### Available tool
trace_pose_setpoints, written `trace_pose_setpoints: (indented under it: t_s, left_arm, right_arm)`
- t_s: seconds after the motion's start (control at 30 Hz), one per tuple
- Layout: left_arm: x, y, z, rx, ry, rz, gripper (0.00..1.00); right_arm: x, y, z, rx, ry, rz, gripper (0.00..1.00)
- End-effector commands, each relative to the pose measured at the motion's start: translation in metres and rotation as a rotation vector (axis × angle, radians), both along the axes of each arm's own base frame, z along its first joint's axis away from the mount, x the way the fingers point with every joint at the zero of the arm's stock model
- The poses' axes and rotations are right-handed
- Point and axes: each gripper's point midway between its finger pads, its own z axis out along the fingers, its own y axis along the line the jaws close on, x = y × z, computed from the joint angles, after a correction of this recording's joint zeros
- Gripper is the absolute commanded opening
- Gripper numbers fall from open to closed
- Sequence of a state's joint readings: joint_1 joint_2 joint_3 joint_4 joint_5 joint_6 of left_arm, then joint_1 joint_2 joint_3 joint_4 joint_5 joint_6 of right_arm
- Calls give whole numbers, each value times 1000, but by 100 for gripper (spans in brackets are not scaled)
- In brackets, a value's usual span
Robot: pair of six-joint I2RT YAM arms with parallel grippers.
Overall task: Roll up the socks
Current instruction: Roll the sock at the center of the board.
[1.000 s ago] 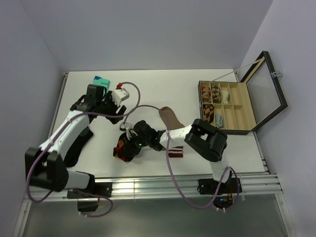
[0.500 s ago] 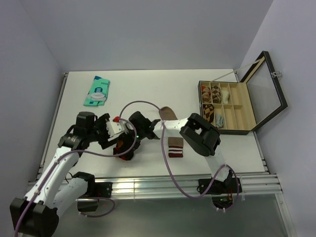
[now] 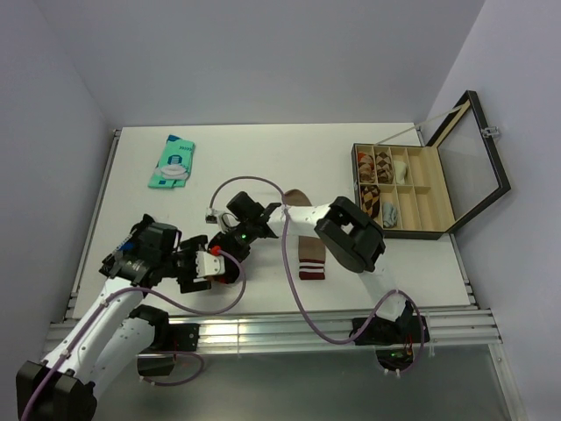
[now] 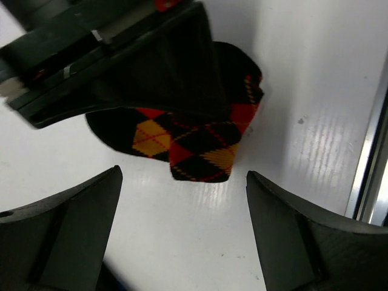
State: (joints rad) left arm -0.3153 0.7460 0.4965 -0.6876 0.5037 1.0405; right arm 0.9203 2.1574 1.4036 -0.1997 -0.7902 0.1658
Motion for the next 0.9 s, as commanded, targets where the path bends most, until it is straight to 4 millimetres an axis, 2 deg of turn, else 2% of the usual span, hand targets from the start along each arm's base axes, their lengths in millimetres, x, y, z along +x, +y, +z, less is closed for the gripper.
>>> trace_pose_setpoints:
  t_s: [0.0, 0.17, 0.3, 0.43, 0.57, 0.87]
  left_arm:
    - [-11, -11, -6, -19, 5, -99, 88]
    - [-14, -16, -16, -26, 26, -124, 89]
    - [-6, -18, -25, -30, 12, -89, 85]
    - [9, -23, -20, -68, -32, -45, 83]
    - [16, -23, -26, -63, -41, -22, 82]
    - [4, -27, -39, -34, -3, -80, 80]
  right_arm:
    - [-24, -92, -94, -460, 90, -30, 1]
    - [-23, -91, -95, -464, 96, -31, 1]
    - [-22, -89, -94, -458, 96, -37, 0]
    - [-23, -90, -96, -464, 96, -41, 0]
    - [-22, -92, -99, -475, 96, -44, 0]
    - [-23, -95, -101, -486, 94, -43, 0]
